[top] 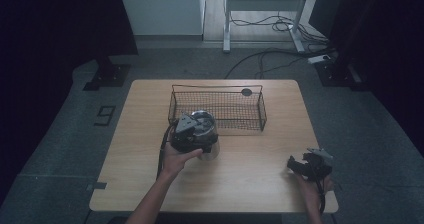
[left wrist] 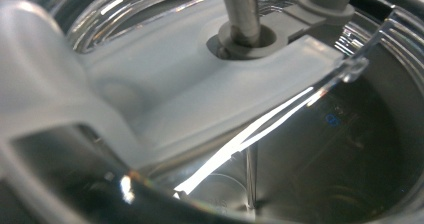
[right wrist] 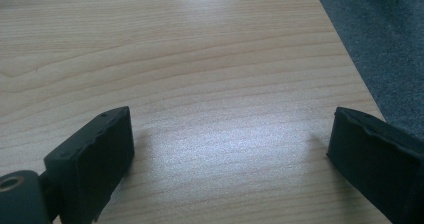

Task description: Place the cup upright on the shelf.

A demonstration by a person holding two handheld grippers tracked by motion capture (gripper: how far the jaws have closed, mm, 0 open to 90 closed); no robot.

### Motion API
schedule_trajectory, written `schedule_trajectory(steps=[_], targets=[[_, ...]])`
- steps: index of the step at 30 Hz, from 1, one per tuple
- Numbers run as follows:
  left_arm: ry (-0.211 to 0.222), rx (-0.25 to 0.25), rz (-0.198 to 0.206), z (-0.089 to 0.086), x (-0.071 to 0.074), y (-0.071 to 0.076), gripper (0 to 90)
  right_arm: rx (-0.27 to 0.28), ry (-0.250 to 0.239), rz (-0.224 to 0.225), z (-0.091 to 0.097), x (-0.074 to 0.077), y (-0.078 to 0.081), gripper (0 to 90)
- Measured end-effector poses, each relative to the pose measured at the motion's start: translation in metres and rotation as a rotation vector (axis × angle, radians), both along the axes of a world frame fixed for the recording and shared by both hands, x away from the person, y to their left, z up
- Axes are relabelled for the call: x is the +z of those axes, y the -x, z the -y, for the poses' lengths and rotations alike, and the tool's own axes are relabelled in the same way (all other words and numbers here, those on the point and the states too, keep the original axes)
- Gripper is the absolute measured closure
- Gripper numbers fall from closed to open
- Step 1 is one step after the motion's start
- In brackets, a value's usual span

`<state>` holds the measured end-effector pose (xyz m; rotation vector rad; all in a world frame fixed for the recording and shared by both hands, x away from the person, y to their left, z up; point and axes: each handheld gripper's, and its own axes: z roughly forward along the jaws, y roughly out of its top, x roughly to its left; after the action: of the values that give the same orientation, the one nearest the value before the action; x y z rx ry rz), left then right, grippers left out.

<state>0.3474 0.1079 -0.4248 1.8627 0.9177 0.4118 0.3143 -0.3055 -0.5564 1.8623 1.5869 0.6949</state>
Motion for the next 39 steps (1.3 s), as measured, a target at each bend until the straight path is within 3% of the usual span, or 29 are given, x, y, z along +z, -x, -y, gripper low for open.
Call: schedule_trajectory(steps=[9, 16, 39], targets=[[0.006, 0.012, -0.003, -0.005, 0.007, -0.007, 3.8, -0.002, 0.0, 0.001, 0.0, 0.0, 0.0, 4.5], [0.037, -0.004, 0.001, -0.009, 0.012, -0.012, 3.8, -0.003, 0.0, 0.001, 0.0, 0.0, 0.0, 4.5], [0.016, 0.036, 0.013, -0.013, 0.028, -0.031, 3.8, -0.001, 0.0, -0.001, 0.0, 0.0, 0.0, 4.6]])
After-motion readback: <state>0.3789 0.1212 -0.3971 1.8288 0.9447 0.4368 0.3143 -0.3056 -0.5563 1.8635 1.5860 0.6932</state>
